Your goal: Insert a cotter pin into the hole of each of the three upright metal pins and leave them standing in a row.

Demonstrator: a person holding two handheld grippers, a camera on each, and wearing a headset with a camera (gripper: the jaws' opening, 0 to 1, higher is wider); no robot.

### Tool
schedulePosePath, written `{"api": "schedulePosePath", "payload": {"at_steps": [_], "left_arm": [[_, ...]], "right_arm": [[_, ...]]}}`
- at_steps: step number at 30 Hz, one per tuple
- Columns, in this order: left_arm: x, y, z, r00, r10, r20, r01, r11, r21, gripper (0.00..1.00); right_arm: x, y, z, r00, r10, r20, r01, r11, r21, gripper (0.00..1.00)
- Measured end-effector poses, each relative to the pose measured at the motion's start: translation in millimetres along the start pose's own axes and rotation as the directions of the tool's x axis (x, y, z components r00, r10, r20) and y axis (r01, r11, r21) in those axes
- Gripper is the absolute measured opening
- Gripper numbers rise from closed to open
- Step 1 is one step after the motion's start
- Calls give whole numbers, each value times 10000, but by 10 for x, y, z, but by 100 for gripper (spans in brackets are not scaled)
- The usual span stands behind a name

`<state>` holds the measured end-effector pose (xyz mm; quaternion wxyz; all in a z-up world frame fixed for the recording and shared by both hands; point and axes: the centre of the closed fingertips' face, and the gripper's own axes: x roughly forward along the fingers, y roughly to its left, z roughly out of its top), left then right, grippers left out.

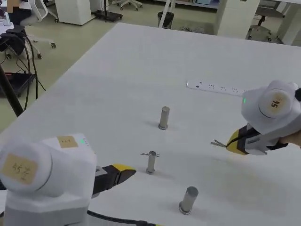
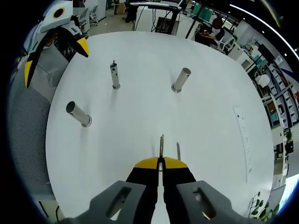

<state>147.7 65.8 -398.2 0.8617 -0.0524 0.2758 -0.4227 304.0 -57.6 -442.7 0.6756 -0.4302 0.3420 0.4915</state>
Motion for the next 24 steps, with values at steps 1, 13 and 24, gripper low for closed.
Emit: {"api": "schedulePosePath", "payload": {"at_steps": [1,13,24], "left_arm": [[4,0,8,10000,-10,4,10,10000,11,84],[95,11,116,9999,-142,19,141,9998,150,81],[130,61,205,9998,-161,113,159,9997,172,79]], "right_arm": [[-15,4,8,10000,-44,47,44,10000,-20,0],[-251,41,134,9956,-600,715,617,9979,-214,0],[-401,26,237,9853,-1171,1244,1225,9918,-366,0]]}}
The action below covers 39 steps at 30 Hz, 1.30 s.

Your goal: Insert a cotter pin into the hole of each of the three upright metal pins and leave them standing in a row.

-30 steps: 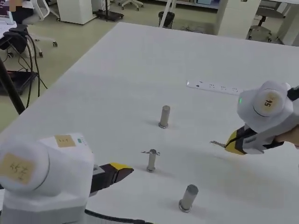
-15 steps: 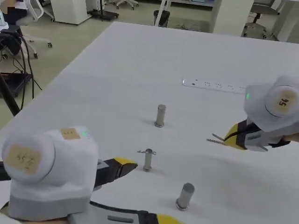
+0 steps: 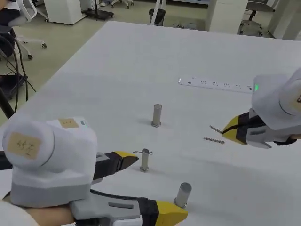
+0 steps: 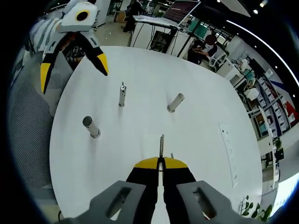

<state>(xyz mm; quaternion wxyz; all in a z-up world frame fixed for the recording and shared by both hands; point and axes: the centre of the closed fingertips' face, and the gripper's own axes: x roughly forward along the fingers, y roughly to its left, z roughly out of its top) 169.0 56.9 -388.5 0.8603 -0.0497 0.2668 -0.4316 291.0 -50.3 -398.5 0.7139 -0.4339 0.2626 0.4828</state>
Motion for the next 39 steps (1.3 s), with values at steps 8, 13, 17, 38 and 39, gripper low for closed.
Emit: {"api": "schedulePosePath", "payload": {"at_steps": [8,13,17,38,39], "left_arm": [[40,5,46,10000,-53,76,53,10000,-20,77],[62,16,82,9998,-112,149,113,9999,-78,76],[82,26,121,9996,-194,217,197,9997,-144,75],[172,70,307,9970,-516,574,545,9973,-492,64],[174,69,317,9967,-541,600,572,9971,-507,63]], "right_arm": [[-101,48,71,9993,-293,245,295,9995,-88,0],[-154,88,134,9980,-460,428,467,9988,-167,0],[-188,118,190,9964,-591,609,606,9979,-225,0],[-370,188,445,9777,-1404,1564,1528,9857,-706,0],[-375,188,454,9764,-1442,1606,1572,9850,-714,0]]}}
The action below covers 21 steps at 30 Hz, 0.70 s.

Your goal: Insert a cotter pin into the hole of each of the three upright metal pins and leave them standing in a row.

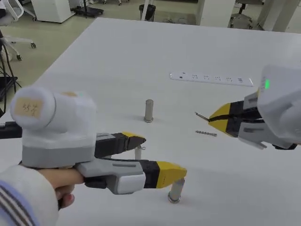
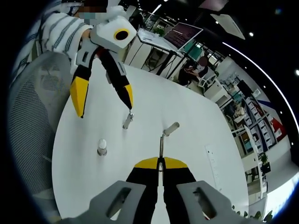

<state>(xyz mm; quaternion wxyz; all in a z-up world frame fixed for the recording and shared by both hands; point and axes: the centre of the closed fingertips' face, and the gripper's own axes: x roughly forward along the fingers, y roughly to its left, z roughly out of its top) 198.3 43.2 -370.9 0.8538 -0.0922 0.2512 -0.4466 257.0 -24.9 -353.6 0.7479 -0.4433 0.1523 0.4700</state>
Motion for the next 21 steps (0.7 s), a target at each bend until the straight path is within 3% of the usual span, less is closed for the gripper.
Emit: {"api": "schedulePosePath", "payload": {"at_steps": [21], "left_arm": [[105,-115,156,9967,-771,269,780,9963,-357,48]], "right_arm": [[-98,284,243,9973,-355,650,402,9966,-718,0]]}}
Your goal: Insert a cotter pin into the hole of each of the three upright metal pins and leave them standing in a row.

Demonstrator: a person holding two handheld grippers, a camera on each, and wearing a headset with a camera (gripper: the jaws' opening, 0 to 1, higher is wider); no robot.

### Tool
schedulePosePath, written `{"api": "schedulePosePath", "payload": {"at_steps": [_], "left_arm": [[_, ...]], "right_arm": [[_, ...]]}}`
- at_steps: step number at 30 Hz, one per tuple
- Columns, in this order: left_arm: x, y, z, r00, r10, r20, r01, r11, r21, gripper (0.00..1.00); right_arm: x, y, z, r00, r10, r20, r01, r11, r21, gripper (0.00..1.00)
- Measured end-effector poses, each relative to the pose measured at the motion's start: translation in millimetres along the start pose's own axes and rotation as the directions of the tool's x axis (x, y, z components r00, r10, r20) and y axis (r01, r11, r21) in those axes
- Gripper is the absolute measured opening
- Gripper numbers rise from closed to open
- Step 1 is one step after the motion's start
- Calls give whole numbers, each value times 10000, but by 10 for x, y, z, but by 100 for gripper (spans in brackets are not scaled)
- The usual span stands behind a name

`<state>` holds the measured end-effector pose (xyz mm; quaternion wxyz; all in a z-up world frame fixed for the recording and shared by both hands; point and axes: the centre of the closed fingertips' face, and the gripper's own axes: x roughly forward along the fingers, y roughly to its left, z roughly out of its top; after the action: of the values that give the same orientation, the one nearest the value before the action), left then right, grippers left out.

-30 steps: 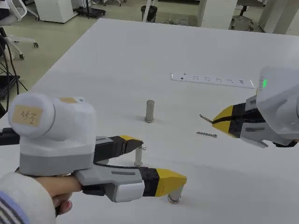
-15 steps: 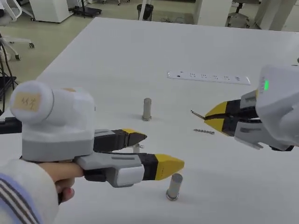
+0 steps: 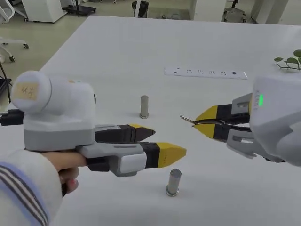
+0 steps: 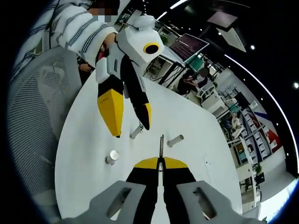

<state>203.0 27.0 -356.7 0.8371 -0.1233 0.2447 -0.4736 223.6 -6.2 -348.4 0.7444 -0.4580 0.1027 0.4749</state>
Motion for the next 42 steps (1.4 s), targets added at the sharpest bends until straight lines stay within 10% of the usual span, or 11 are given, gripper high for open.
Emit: {"api": "schedulePosePath", "payload": {"at_steps": [42], "left_arm": [[43,-5,205,9984,-92,562,103,9998,-194,2]], "right_arm": [[78,121,220,9997,-102,222,118,9974,-710,0]]}}
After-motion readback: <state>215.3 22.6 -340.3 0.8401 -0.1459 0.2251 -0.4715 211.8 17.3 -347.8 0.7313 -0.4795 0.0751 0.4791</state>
